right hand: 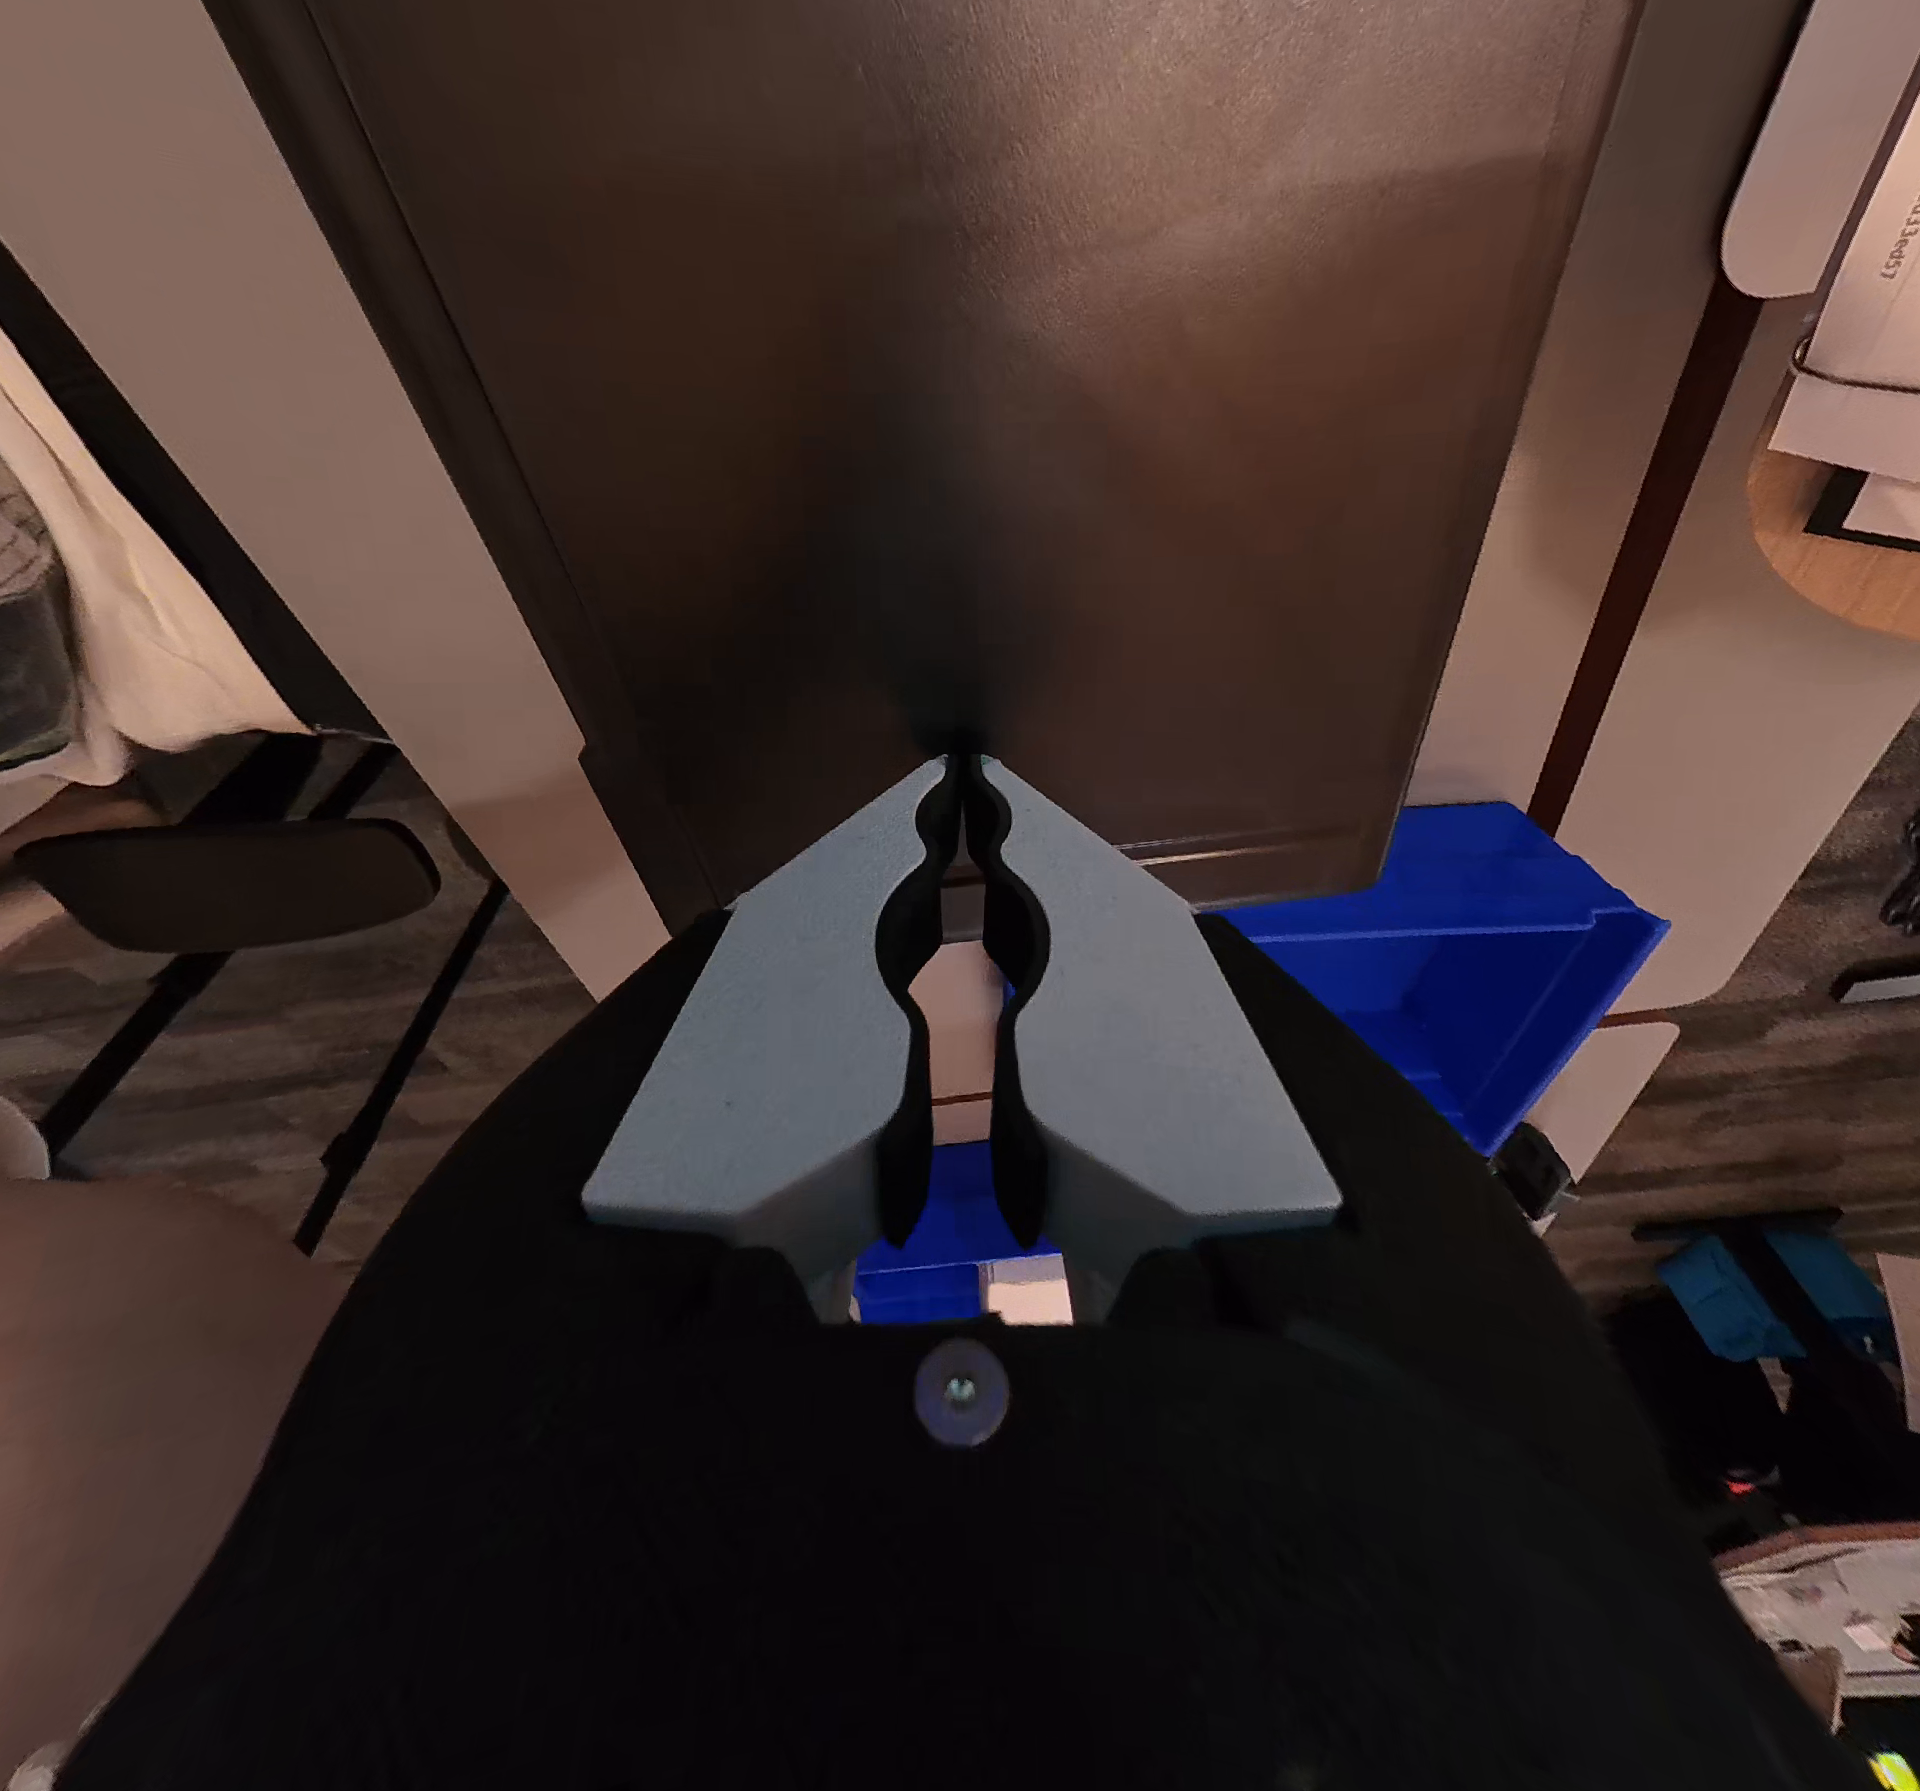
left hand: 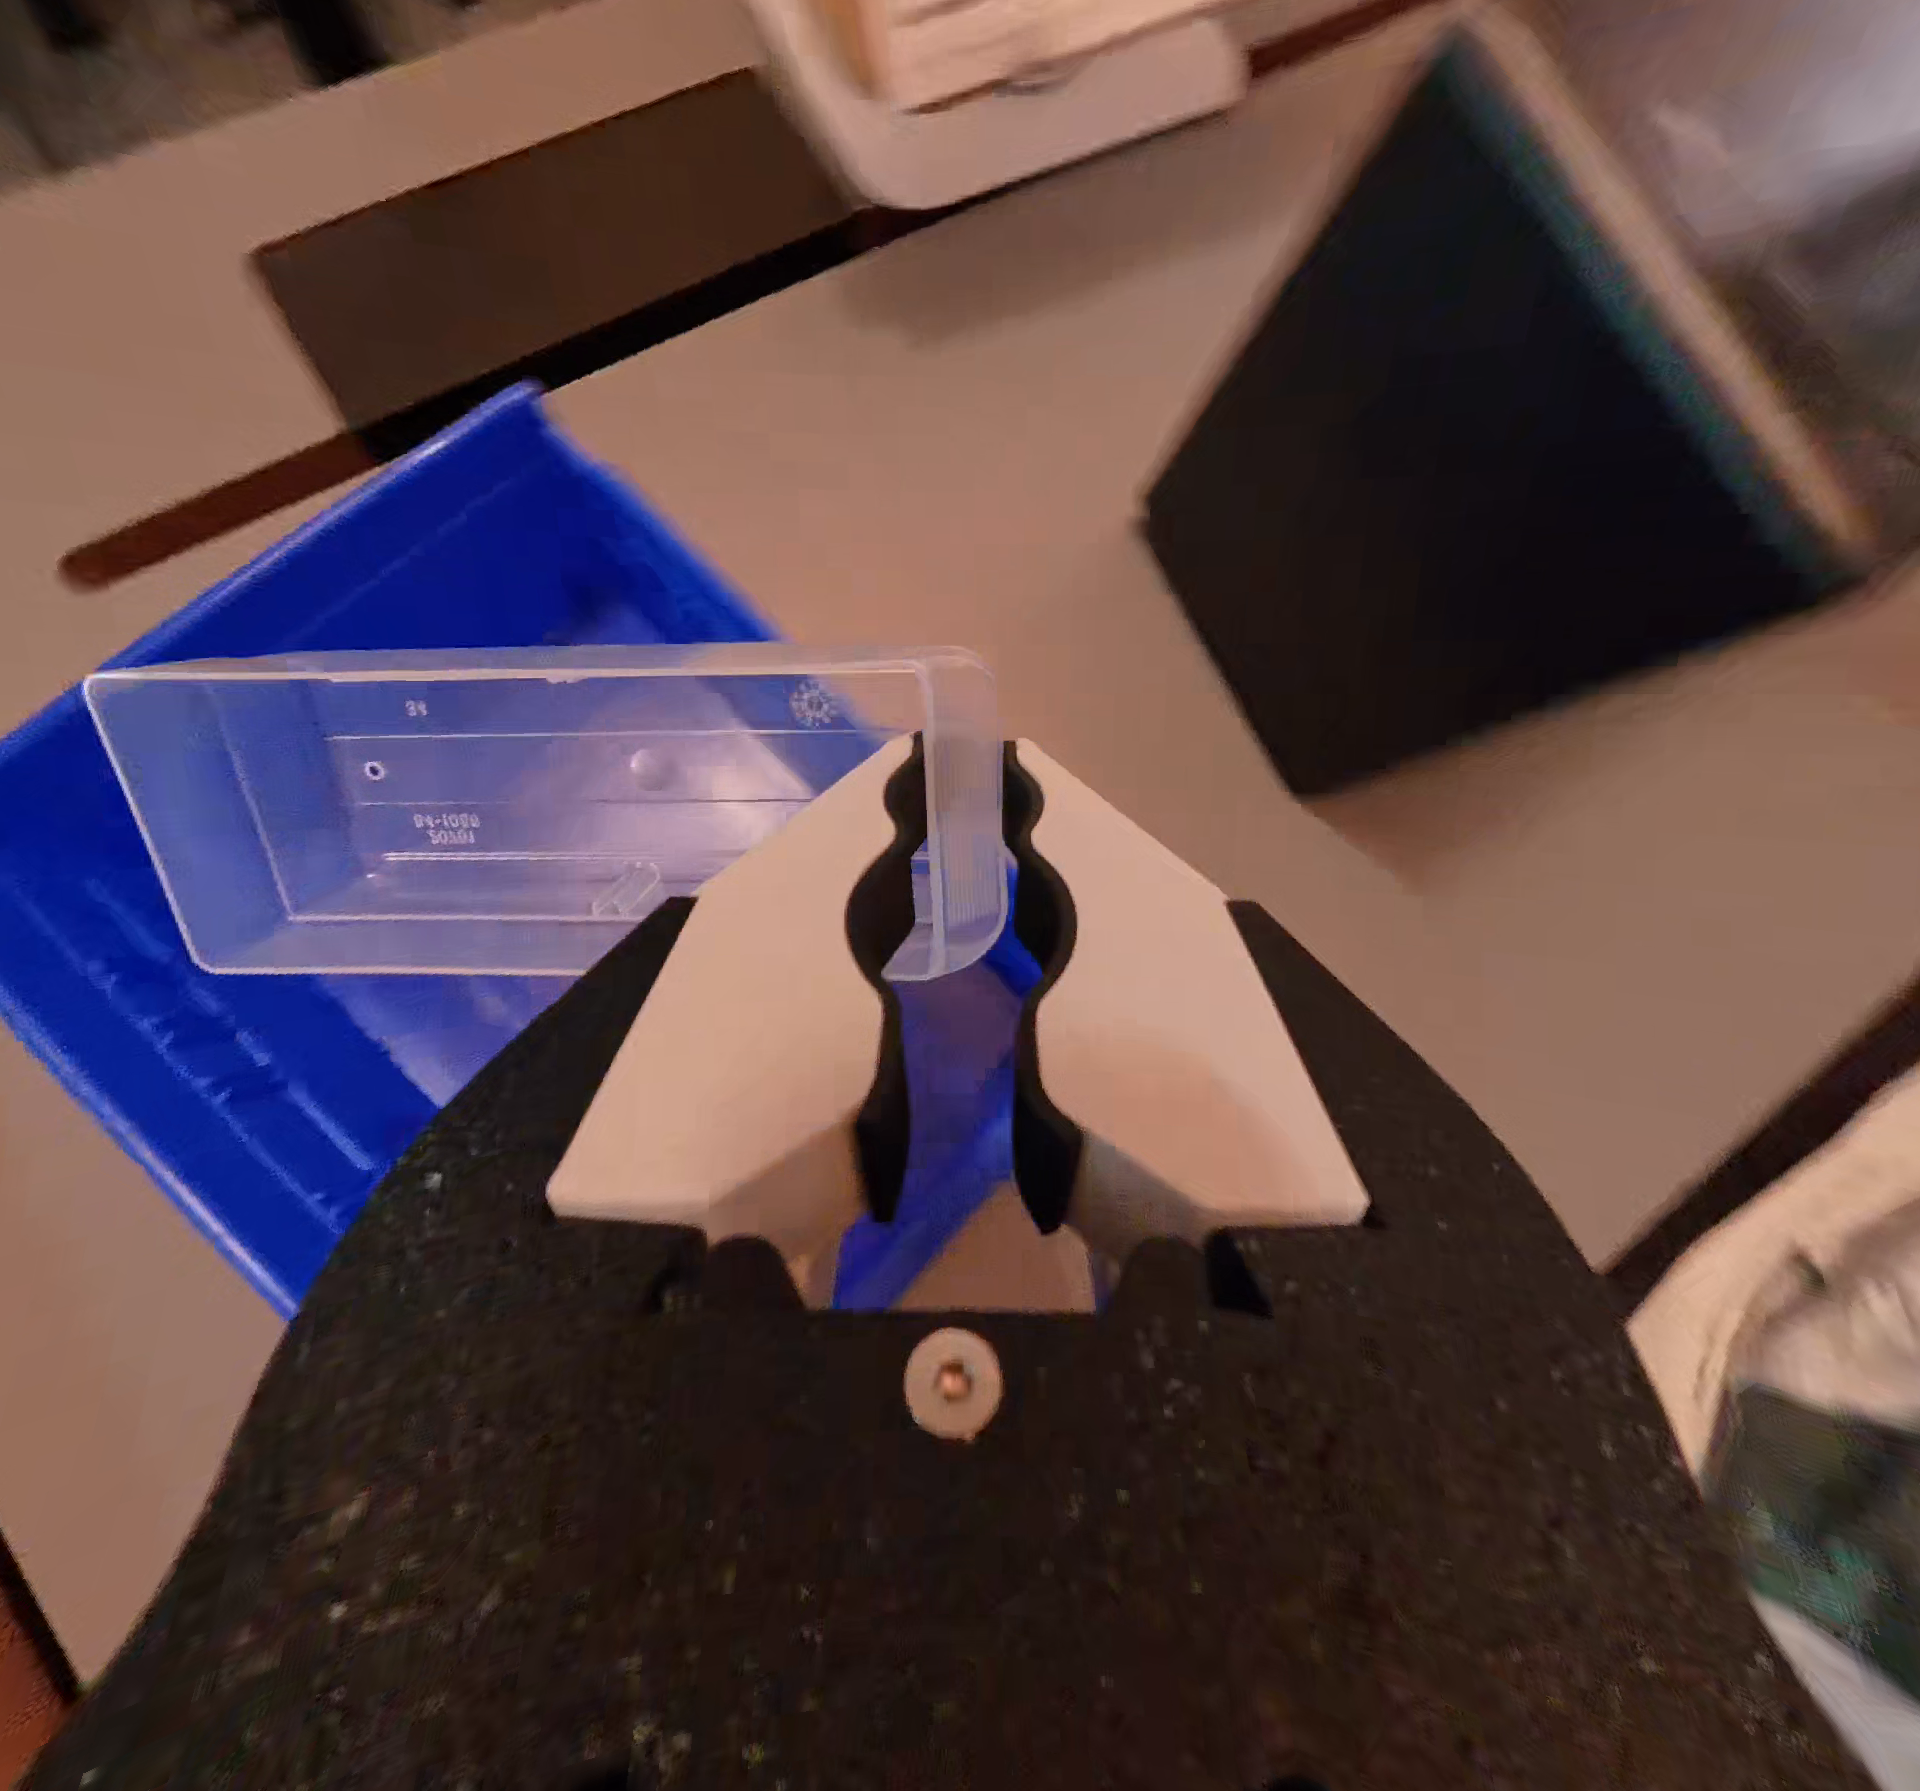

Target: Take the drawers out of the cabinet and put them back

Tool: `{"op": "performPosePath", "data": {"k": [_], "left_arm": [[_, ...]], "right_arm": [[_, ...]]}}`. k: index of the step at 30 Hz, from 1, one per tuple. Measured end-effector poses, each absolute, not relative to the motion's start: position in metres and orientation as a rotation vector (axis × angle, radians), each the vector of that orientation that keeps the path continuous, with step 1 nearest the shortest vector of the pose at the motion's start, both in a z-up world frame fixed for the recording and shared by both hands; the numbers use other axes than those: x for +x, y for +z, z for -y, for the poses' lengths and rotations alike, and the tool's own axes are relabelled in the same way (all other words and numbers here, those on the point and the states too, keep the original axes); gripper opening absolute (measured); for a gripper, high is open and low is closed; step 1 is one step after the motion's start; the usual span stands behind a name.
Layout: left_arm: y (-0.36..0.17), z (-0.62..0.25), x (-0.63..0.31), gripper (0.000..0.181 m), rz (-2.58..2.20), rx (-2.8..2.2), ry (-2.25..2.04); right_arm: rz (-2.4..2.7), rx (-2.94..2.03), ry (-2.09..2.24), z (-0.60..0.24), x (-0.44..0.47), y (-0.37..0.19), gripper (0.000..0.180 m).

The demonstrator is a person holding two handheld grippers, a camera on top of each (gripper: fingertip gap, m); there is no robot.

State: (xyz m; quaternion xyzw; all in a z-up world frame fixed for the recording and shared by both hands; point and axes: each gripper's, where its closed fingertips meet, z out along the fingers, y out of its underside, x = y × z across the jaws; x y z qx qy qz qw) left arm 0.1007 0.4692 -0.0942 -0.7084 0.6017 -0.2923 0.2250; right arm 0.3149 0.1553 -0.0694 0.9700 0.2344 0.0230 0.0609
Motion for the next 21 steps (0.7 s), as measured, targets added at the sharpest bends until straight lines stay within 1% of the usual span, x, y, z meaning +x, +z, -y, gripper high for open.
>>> {"op": "performPosePath", "data": {"k": [1, 4, 6, 11, 13, 16, 21], "left_arm": [[-0.082, -0.444, 0.097, 0.010, -1.741, -1.889, -0.813], [-0.058, -0.356, 0.086, 0.011, -2.038, -1.667, -0.823], [-0.055, -0.295, 0.077, 0.011, -2.269, -1.495, -0.791], [-0.091, -0.171, 0.052, 0.013, -2.836, -1.124, -0.605], [-0.108, -0.148, 0.050, 0.011, -2.945, -1.038, -0.500], [-0.116, -0.141, 0.050, 0.011, -2.986, -0.963, -0.294], [-0.129, -0.114, 0.028, 0.011, -3.171, -0.908, -0.357]], "right_arm": [[-0.705, 2.933, 0.068, -0.155, 0.315, -0.069, 0.000], [-0.694, 2.913, 0.083, -0.155, 0.315, -0.069, 0.000], [-0.687, 2.904, 0.101, -0.155, 0.315, -0.069, 0.000], [-0.655, 2.897, 0.101, -0.155, 0.315, -0.069, 0.000], [-0.643, 2.900, 0.104, -0.155, 0.315, -0.069, 0.000], [-0.646, 2.900, 0.134, -0.155, 0.315, -0.069, 0.000], [-0.662, 2.911, 0.111, -0.155, 0.315, -0.069, 0.000]]}}
